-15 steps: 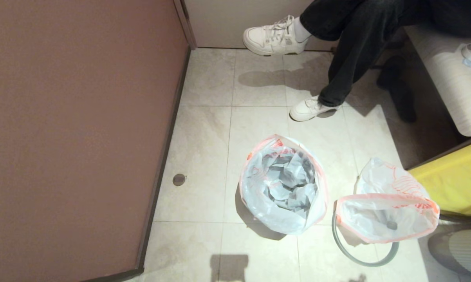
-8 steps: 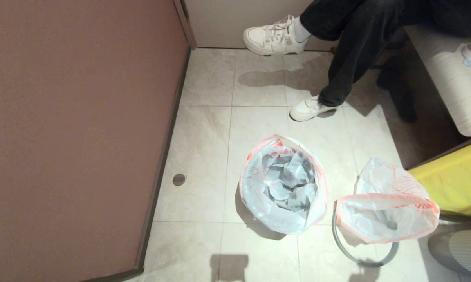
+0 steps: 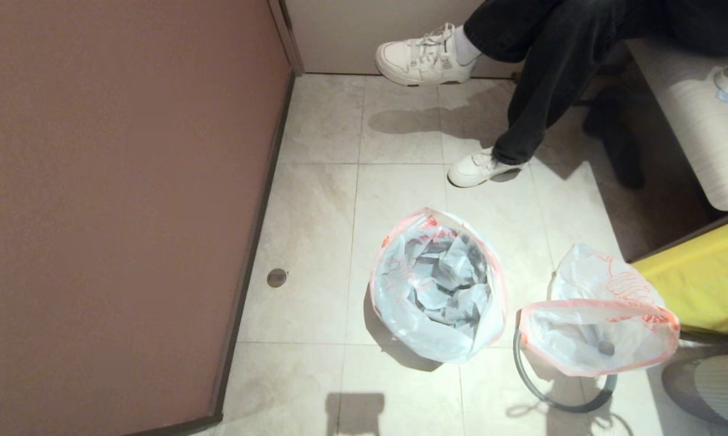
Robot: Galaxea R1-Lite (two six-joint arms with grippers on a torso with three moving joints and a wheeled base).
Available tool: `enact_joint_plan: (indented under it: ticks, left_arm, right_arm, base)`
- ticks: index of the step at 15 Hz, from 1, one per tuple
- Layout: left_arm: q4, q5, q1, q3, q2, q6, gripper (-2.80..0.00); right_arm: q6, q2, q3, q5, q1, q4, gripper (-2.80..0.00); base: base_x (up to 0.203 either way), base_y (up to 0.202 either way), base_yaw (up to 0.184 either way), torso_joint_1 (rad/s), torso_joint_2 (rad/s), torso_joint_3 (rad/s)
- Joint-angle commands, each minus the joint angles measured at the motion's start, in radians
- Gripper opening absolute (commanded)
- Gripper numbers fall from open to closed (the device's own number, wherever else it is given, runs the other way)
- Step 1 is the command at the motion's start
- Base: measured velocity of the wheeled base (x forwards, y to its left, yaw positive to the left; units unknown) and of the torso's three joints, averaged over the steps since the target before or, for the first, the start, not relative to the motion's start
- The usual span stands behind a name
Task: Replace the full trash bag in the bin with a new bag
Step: Place the trash can ring on the trash can
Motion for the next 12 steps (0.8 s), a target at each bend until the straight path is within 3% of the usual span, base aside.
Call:
enact_joint_plan:
  ticks: [1,4,6,8,12]
  left_arm:
    - [0.002,0.0,0.0,0.0,0.0,0.0,-2.8]
    - [0.003,-0.003,0.002,0.0,0.0,0.005,-2.8]
    - [0.001,0.0,0.003,0.0,0.0,0.0,-2.8]
    - [0.001,0.0,0.003,0.0,0.0,0.0,-2.8]
    - [0.001,0.0,0.003,0.0,0.0,0.002,-2.8]
  right_arm:
    - [0.001,0.055,-0.012,-0.003,-0.004,0.049,-2.8]
    - [-0.011,-0.052,-0.033,-0.017,0.007,0.227,-2.8]
    - [-0.021,0.009,-0.022,-0.024,-0.024,0.213,-2.8]
    - [-0.061,0.17,0.02,-0.007,-0.065,0.12,-2.8]
    - [-0.149,0.519,0.12,0.019,-0.132,-0.257,-2.8]
  base:
    - [0.0,0.0,0.0,0.0,0.0,0.0]
    - [0.0,0.0,0.0,0.0,0.0,0.0]
    - [0.0,0.0,0.0,0.0,0.0,0.0]
    - [0.0,0.0,0.0,0.0,0.0,0.0]
    - [0.0,0.0,0.0,0.0,0.0,0.0]
